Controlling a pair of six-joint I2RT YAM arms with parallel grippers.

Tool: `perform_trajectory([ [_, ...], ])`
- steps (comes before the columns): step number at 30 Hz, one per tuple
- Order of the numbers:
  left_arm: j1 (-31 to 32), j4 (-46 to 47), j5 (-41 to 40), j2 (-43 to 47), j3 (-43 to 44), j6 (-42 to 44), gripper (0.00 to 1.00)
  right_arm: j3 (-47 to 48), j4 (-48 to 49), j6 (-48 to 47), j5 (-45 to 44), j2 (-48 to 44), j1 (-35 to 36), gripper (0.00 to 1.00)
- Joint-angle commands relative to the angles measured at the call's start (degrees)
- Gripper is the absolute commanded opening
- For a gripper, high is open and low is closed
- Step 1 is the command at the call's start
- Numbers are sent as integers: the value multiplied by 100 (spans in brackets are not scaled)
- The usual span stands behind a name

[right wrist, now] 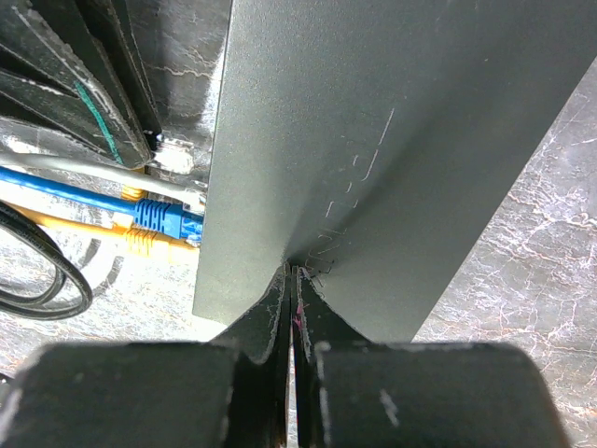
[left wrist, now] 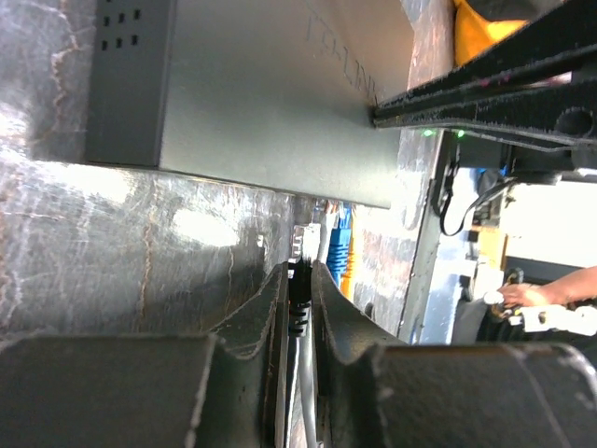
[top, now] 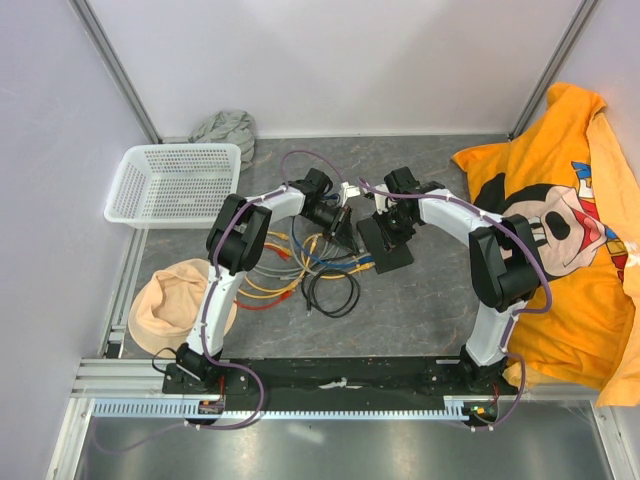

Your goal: Pull the plug from the switch port

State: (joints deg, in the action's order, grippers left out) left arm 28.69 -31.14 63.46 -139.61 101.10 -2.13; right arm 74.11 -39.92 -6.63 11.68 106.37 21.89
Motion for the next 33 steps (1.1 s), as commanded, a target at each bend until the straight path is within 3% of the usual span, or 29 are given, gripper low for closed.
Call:
perform_trajectory([
  [1, -21, -779, -360, 4, 112, 915, 2, -195, -77, -31, -237, 411, 0, 3],
  [9, -267, -1543, -563, 303, 629, 1451, 2, -177, -51, -31, -254, 437, 0, 3],
  [15, -513, -2694, -931, 513, 912, 2682, 2, -72, -42, -31, -245, 534, -9, 3],
  [21, -741, -2906, -1151, 856, 1034, 3007, 1, 25, -33, -13, -237, 596, 0, 3],
  [25, -786, -3547, -1494, 918, 1044, 3815, 2, 34, -25, -13, -219, 631, 8, 3],
  [29, -812, -3584, -1512, 962, 850, 3905, 2, 78, 2, -5, -193, 701, 26, 3],
  [31, -812, -3453, -1468, 1119, 868, 3519, 9, 104, -16, -5, -193, 710, 34, 3],
  [32, -821, -3043, -1512, 1268, 720, 3300, 22, 130, -7, 4, -193, 710, 35, 3],
  [33, -856, -2743, -1634, 1461, 544, 2793, 27, 139, -7, -5, -193, 710, 35, 3],
])
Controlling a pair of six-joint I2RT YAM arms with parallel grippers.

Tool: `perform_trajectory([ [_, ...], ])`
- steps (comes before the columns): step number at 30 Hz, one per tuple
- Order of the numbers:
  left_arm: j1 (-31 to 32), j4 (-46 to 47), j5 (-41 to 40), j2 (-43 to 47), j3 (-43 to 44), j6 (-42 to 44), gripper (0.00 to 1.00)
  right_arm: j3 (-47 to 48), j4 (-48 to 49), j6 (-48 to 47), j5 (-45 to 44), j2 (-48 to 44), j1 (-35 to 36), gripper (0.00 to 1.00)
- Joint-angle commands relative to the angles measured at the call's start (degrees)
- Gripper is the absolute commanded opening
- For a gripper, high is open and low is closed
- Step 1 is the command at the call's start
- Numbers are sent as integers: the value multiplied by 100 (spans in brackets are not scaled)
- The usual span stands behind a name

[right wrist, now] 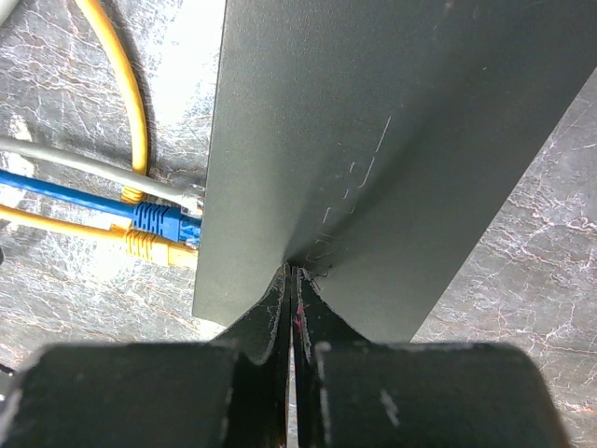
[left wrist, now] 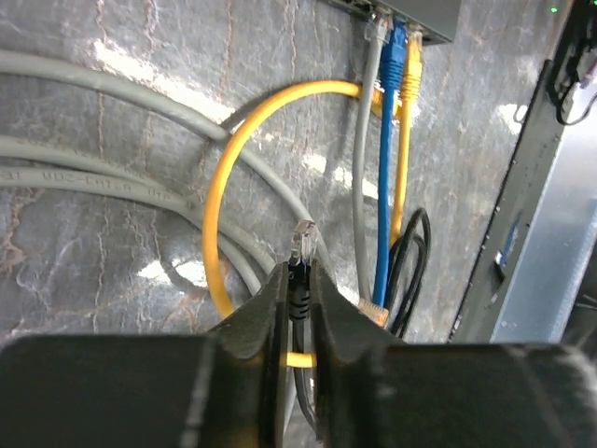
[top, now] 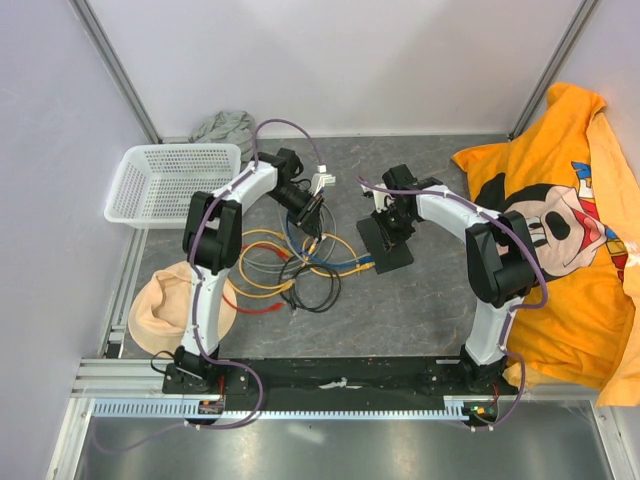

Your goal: Pull the plug from the switch port

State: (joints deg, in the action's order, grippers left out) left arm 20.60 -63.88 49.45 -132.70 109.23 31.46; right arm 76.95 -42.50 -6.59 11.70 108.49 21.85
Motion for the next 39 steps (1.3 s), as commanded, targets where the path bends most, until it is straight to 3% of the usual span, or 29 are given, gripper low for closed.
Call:
perform_trajectory([
  [1, -73, 987, -321, 1077, -497, -867, 32, -154, 234, -18, -186, 507, 48, 3],
  [2, -100, 1792, -418, 1706, -1065, -1105, 50, -154, 242, -9, -186, 507, 39, 4],
  [4, -135, 2447, -699, 2352, -1543, -1528, 54, -171, 233, -9, -186, 507, 48, 3],
  [7, -214, 3099, -1191, 3266, -2351, -1950, 54, -180, 260, -9, -160, 524, 39, 4],
  [12, -399, 3882, -1691, 4925, -4618, -2233, 56, -171, 295, -9, -142, 568, 48, 4],
  [16, -434, 4040, -1957, 5385, -5587, -2373, 58, -136, 269, 0, -133, 568, 48, 5],
  [28, -364, 3804, -2537, 4280, -5843, -2557, 56, -154, 242, -26, -116, 542, 83, 5],
  [32, -285, 3839, -2318, 3876, -5738, -2654, 53, -197, 242, -35, -133, 498, 101, 5],
  [39, -170, 3734, -2053, 3962, -5843, -2777, 48, -224, 269, -35, -133, 472, 92, 6],
])
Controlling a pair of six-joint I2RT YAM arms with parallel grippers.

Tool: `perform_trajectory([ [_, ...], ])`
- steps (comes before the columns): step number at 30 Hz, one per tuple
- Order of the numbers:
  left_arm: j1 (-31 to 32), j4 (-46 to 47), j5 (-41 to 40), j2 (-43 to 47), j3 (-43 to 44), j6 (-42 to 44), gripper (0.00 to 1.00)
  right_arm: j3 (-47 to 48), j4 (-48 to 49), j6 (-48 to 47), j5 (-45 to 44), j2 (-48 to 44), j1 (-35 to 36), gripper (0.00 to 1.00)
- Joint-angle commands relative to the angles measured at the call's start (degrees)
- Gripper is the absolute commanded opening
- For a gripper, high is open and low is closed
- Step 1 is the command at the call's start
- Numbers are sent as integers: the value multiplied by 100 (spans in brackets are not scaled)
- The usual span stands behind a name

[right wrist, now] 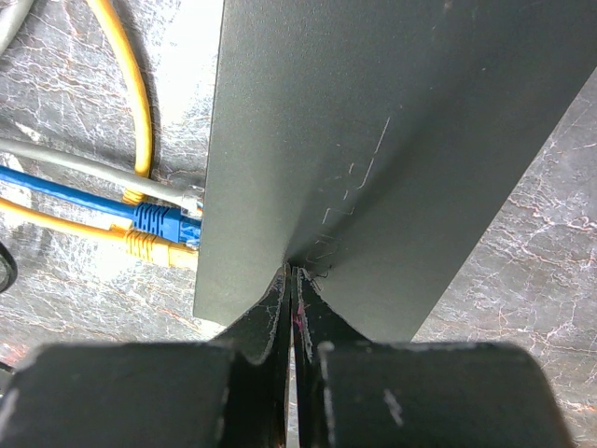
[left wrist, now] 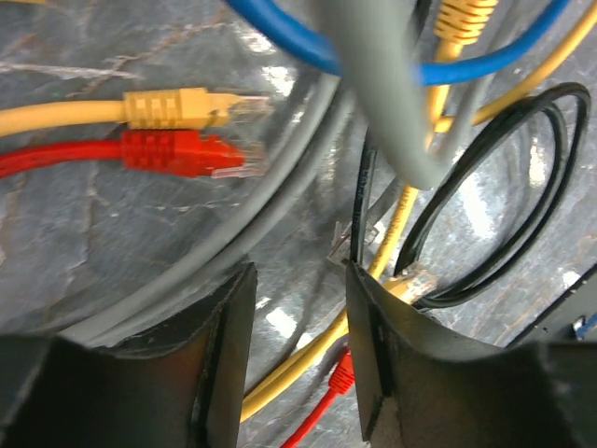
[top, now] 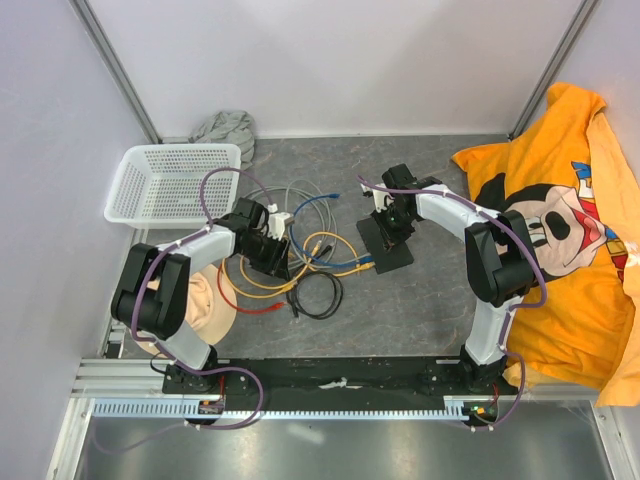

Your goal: Pull the plug from the switch port

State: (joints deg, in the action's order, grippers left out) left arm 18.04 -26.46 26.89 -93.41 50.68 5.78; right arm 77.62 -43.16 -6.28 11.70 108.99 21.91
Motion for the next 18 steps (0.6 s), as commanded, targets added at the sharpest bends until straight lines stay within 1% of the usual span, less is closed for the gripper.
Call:
perform_trajectory([
  [1, 85, -17, 98, 103, 21, -226, 48, -292, 326, -66, -133, 421, 94, 6],
  [5, -20, -219, 17, 366, 109, -525, 45, -301, 334, -75, -142, 413, 94, 6],
  [8, -38, -272, 290, 560, 101, -525, 43, -274, 325, -66, -133, 439, 94, 6],
  [10, -38, -272, 491, 613, 74, -675, 43, -248, 308, -75, -125, 465, 94, 6],
  [18, 24, -272, 422, 165, 249, -587, 42, -213, 308, -75, -125, 509, 94, 6],
])
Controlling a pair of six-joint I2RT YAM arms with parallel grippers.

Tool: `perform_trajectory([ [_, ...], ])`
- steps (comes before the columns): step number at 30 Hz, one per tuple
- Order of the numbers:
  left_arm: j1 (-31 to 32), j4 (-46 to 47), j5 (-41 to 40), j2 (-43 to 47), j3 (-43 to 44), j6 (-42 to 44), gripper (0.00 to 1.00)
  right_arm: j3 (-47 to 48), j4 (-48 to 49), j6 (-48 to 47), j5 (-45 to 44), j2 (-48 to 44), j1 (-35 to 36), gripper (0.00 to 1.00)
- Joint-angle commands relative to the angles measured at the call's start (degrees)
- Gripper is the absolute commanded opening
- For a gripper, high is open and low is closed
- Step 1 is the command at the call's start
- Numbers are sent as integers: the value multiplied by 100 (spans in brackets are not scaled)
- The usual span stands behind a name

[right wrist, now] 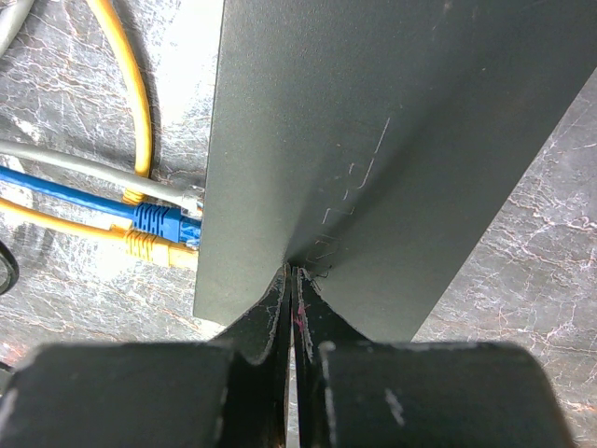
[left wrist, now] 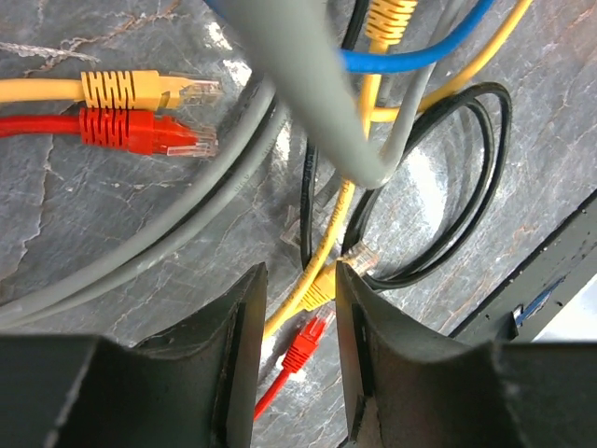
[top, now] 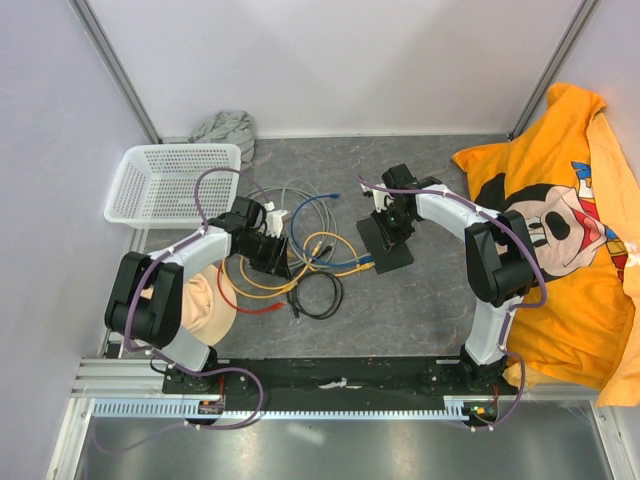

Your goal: Pull the plug from the switch port

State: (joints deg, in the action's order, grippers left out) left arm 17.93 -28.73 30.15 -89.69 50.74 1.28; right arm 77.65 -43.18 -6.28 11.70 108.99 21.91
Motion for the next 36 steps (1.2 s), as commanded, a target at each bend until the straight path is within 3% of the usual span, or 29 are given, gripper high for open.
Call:
perform_trajectory([
  [1, 70, -45, 79, -250, 269, -137, 42, -224, 319, -75, -125, 509, 94, 6],
  [8, 447, -27, -263, -707, 410, 22, 41, -259, 328, -75, -133, 483, 94, 6],
  [14, 404, -212, -616, -647, 419, -66, 17, -311, 336, -92, -168, 413, 103, 6],
  [15, 369, -229, -616, -603, 393, -66, 6, -329, 336, -92, -168, 413, 94, 6],
  [16, 308, -256, -624, -498, 401, -49, 1, -329, 345, -92, -168, 413, 94, 6],
  [21, -175, -905, -651, -339, 691, 162, 2, -303, 345, -92, -151, 456, 94, 6],
  [26, -720, -1363, -1195, -163, 1043, 750, 1, -224, 336, -66, -90, 535, 94, 6],
  [32, -844, -1468, -1653, -268, 1096, 1024, 2, -127, 336, -57, -63, 597, 103, 6],
  [34, -870, -1469, -1601, -356, 1245, 840, 12, -136, 345, -66, -89, 562, 103, 6],
  [36, -879, -1381, -1277, -286, 1516, 769, 33, -179, 345, -75, -133, 501, 103, 6],
])
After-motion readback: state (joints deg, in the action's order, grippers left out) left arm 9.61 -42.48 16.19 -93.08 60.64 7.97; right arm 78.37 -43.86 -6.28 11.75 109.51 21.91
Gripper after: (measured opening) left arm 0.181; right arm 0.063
